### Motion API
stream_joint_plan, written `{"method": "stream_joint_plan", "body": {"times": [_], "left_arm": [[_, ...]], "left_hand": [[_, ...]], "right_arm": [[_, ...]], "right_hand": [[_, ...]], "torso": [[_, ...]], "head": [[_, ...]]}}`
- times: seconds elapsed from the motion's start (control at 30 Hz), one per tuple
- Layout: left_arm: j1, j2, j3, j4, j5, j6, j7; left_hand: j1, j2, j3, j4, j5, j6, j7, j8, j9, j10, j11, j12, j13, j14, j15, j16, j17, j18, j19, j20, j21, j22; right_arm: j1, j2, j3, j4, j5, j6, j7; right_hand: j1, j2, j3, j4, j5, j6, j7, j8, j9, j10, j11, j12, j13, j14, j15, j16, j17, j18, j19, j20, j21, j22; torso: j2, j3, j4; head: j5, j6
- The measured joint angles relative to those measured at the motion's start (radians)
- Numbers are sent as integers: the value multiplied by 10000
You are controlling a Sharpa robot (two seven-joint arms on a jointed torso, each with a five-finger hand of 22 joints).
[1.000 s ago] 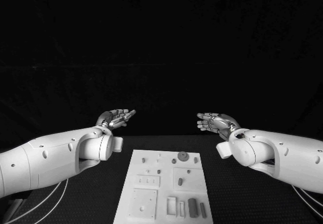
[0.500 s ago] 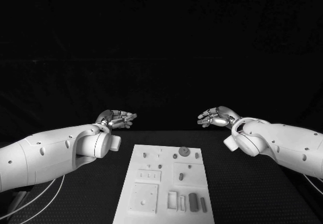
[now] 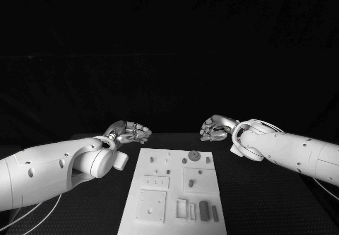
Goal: Assemble the parts on the task board
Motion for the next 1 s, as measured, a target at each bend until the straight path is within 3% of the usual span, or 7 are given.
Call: {"method": "stream_joint_plan", "body": {"times": [0.23,0.43,0.7,0.87,1.0], "left_arm": [[-4,-71,-4,285,-175,243,1],[-77,-56,-9,474,-239,322,-2],[-146,-75,-24,555,-250,346,-13],[-142,-120,-18,662,-254,346,-3],[-142,-158,-18,720,-256,347,0]], "left_hand": [[0,0,-114,114,-7,34,35,-82,-11,16,16,-103,0,0,0,-46,45,-5,0,0,0,-2],[0,0,-238,238,-7,34,36,-147,-22,75,28,-217,-1,0,0,-117,79,-9,-1,1,39,-4],[0,-1,-281,339,-7,31,40,-195,-22,74,29,-307,-2,-1,0,-163,106,-13,-1,1,77,-3],[0,0,-332,390,-7,31,40,-195,-22,74,29,-312,-2,-1,0,-200,119,-17,-1,1,77,4],[37,-37,-334,392,-7,31,40,-195,-21,73,29,-313,-3,-1,-1,-203,131,-22,-2,1,77,3]], "right_arm": [[-66,304,5,-152,-1504,47,-107],[-126,403,9,-221,-2354,51,-276],[-205,536,11,-231,-3125,103,-514],[-329,610,14,-305,-3427,104,-658],[-371,658,13,-293,-3585,104,-744]], "right_hand": [[-74,-87,-250,-250,47,12,-11,-304,-64,1137,-429,320,442,632,-391,399,913,-2,825,-323,376,182],[-44,-274,-554,-272,1,-5,-1,-523,-81,1523,-642,724,1478,964,-682,1307,2294,-20,1505,-683,988,245],[-70,-389,-786,-204,1,84,-232,-762,-90,1610,-866,1821,3872,1061,-910,2563,3811,-98,1912,-1019,2360,240],[-92,-411,-743,-161,1,116,-264,-828,-65,1447,-925,2314,5359,1081,-961,3084,4363,-150,1873,-1166,3239,235],[-92,-410,-717,-134,1,161,-309,-914,-39,1447,-925,2560,6188,1134,-1014,3438,4639,-79,1873,-1270,3826,227]], "torso": [[393,-45,248],[725,-106,428],[1023,-165,566],[1191,-201,637],[1286,-215,687]], "head": [[-169,44],[-342,136],[-507,220],[-543,254],[-547,264]]}}
